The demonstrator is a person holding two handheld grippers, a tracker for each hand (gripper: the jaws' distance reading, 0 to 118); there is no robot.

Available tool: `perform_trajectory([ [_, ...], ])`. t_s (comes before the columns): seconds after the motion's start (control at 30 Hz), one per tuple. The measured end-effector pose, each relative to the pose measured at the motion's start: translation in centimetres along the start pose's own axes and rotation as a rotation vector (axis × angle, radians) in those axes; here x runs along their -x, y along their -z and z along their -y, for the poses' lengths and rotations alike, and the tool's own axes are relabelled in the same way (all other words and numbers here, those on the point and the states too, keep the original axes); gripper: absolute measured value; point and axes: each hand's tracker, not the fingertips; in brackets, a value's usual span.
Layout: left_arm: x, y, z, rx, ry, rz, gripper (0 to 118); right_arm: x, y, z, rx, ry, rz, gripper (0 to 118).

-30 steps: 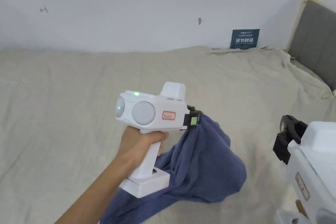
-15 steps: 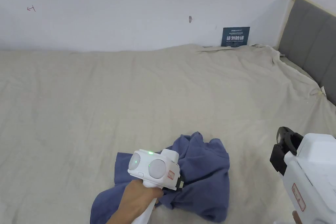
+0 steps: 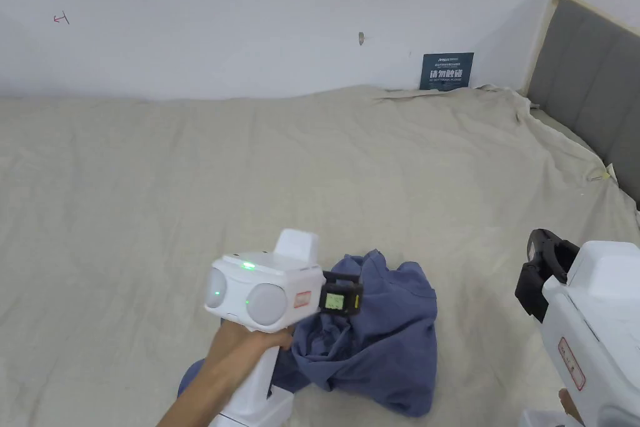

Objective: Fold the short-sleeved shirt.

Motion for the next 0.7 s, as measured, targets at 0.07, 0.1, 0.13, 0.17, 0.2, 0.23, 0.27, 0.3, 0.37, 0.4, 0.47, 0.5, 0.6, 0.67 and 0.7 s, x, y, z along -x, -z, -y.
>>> perform_trajectory([
  [0.07, 0.9, -1.7, -1.0, -0.066, -0.008, -0.02, 115, 0.2, -0.2, -0.3, -0.009, -0.003, -0.002, 0],
  [0.1, 1.4, -2.8, -1.4, -0.098, -0.01, -0.018, 115, 0.3, -0.2, -0.4, -0.014, -0.005, -0.006, 0],
  [0.13, 1.8, -3.6, -1.6, -0.125, -0.017, -0.025, 115, 0.4, -0.3, -0.5, -0.016, -0.006, -0.006, 0],
  [0.17, 2.2, -4.8, -1.8, -0.156, -0.021, -0.045, 115, 0.6, -0.4, -0.6, -0.019, -0.005, -0.007, 0],
  [0.2, 2.5, -5.9, -1.9, -0.199, -0.02, -0.068, 115, 0.6, -0.4, -0.6, -0.022, -0.003, -0.01, 0],
  [0.23, 2.8, -6.7, -1.8, -0.247, -0.014, -0.093, 114, 0.7, -0.5, -0.7, -0.025, -0.002, -0.012, 0],
  [0.27, 3.1, -7.6, -1.6, -0.292, -0.006, -0.125, 113, 0.6, -0.3, -0.5, -0.026, -0.002, -0.014, 0],
  [0.3, 3.5, -8.4, -1.3, -0.336, 0.002, -0.164, 111, 0.7, -0.3, -0.5, -0.027, -0.003, -0.016, 0],
  [0.37, 4.1, -9.3, -0.5, -0.395, 0.019, -0.229, 105, 0.8, -0.3, -0.5, -0.027, -0.004, -0.021, 0],
  [0.4, 4.5, -9.8, 0.0, -0.425, 0.022, -0.266, 102, 0.7, -0.2, -0.4, -0.028, -0.005, -0.023, 0],
  [0.47, 5.6, -10.2, 1.2, -0.467, 0.021, -0.329, 94, 0.8, -0.2, -0.3, -0.03, -0.005, -0.025, 0],
  [0.5, 6.0, -10.6, 1.8, -0.489, 0.019, -0.356, 92, 0.9, -0.2, -0.4, -0.03, -0.006, -0.026, 0],
  [0.6, 6.8, -11.5, 3.6, -0.537, 0.02, -0.424, 71, 1.3, -0.4, -0.6, -0.03, -0.007, -0.029, 0],
  [0.67, 7.3, -11.8, 4.5, -0.551, 0.023, -0.445, 40, 1.3, -0.2, -0.5, -0.031, -0.009, -0.031, 0],
  [0.7, 7.5, -11.9, 4.9, -0.545, 0.019, -0.448, 21, 1.3, -0.2, -0.5, -0.032, -0.01, -0.031, 0],
])
